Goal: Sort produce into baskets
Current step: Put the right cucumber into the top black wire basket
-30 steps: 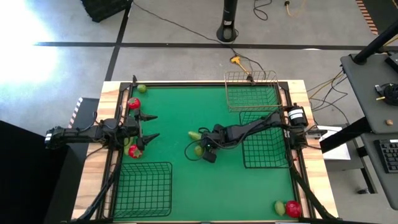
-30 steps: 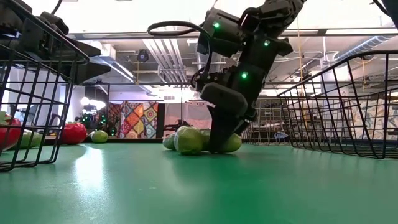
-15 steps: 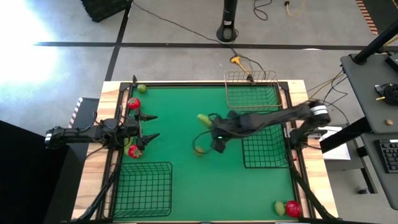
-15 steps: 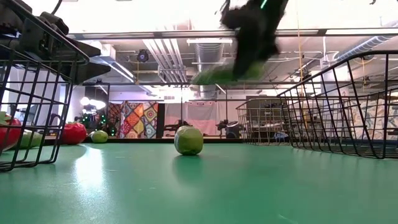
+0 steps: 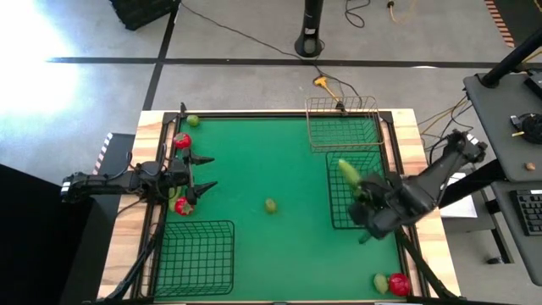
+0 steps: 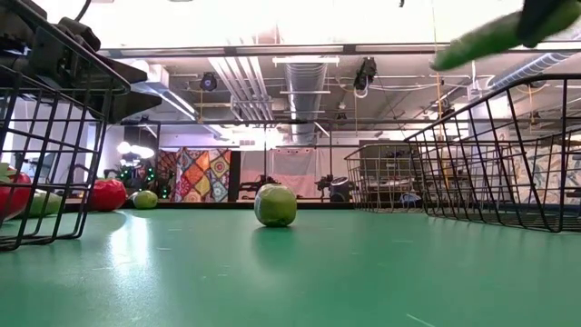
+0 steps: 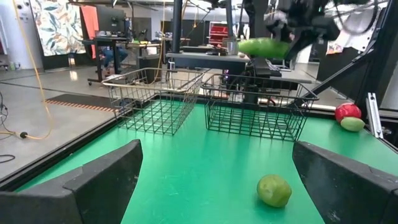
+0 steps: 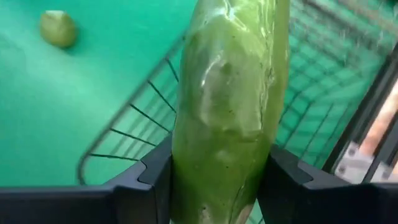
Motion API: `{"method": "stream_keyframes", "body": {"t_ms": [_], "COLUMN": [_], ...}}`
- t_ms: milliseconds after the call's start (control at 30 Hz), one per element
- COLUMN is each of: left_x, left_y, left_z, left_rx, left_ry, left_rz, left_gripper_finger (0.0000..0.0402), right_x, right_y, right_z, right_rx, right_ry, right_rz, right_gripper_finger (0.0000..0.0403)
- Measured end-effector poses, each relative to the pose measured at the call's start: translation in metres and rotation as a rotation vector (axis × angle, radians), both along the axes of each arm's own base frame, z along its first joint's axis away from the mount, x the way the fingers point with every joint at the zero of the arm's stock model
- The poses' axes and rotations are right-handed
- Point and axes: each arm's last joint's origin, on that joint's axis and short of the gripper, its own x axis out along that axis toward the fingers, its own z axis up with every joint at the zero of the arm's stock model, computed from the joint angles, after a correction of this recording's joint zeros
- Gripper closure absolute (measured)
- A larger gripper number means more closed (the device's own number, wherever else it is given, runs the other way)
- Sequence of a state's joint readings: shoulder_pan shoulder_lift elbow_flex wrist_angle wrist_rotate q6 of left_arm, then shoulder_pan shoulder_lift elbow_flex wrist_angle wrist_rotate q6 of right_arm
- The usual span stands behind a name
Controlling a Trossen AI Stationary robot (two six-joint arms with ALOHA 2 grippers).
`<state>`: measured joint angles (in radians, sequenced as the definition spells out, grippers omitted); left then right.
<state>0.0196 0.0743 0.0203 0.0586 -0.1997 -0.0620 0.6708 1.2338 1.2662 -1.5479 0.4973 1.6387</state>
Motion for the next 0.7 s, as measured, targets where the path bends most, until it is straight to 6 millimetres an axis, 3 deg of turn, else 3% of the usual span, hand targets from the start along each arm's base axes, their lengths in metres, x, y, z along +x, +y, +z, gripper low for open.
{"method": "stream_keyframes", "body": {"t_ms": [200, 367, 700], "left_x": [0.0, 0.0, 0.0], "left_y": [0.0, 0.0, 0.0], "left_z": [0.0, 0.0, 0.0], "left_rx": [0.0, 0.0, 0.0], "left_ry": [0.001, 0.0, 0.0], "left_rz": [0.0, 0.0, 0.0], "left_gripper_finger": [0.0003, 0.0003, 0.0003], "right_x": [-0.007, 0.003, 0.018], "right_y": [-0.003, -0.013, -0.061], "right_z": [-0.054, -0.089, -0.111], "right_rx": [-0.006, 0.15, 0.279], "right_ry": [0.033, 0.168, 0.375], "right_rz": [-0.214, -0.156, 0.008], "right_gripper_finger": [0.0238, 0.0243, 0.0241]}}
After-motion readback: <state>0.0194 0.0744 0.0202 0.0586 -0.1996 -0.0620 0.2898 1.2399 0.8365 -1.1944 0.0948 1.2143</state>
